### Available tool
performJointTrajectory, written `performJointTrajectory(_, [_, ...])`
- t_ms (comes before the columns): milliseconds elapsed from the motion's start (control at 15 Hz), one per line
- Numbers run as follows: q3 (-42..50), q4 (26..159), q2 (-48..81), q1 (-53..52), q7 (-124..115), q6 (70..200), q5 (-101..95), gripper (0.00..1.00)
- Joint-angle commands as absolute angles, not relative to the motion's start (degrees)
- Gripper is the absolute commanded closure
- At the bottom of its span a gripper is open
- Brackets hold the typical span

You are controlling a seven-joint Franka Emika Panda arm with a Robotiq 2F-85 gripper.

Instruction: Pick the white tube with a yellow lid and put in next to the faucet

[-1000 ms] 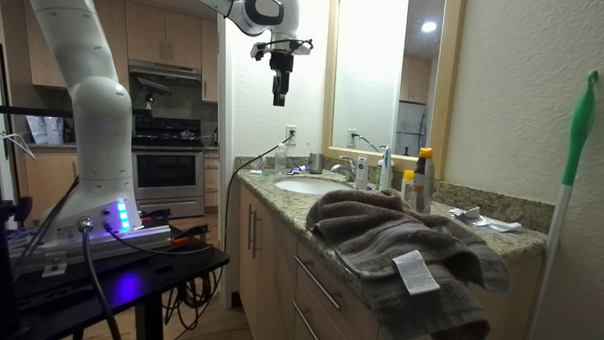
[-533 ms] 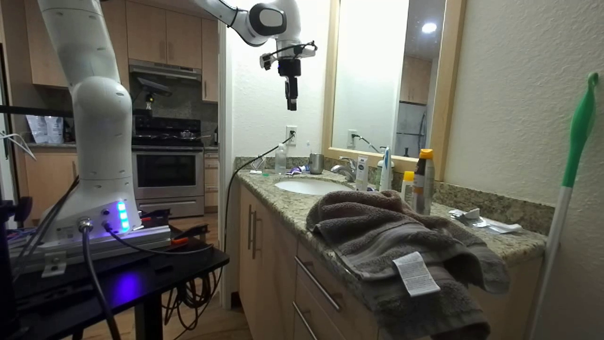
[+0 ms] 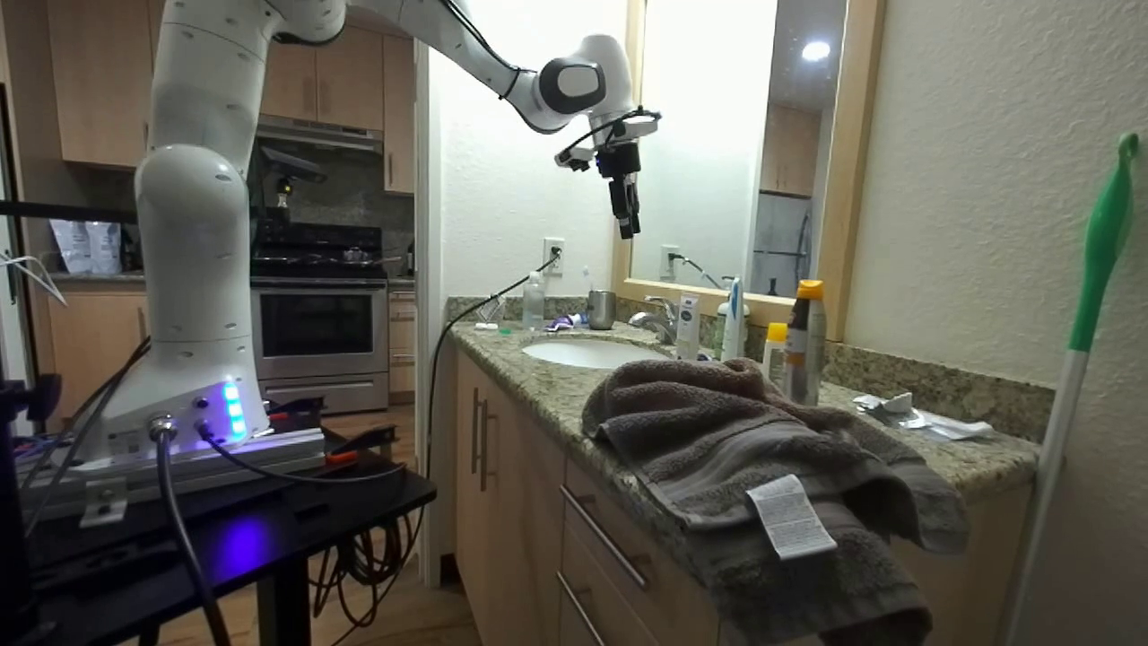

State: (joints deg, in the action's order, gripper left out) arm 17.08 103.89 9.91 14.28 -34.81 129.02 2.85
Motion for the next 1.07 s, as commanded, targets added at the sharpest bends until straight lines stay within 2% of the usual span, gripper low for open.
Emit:
performJointTrajectory(0, [18.0,101.4,11.7,14.8,-36.9,128.0,2.6,0.0])
performJointTrajectory(733, [25.4,91.4,22.0,17.9,-59.5,119.8,-5.5,0.0])
performJointTrajectory(1000, [24.1,93.7,20.7,18.0,-57.0,122.9,-4.8,0.0])
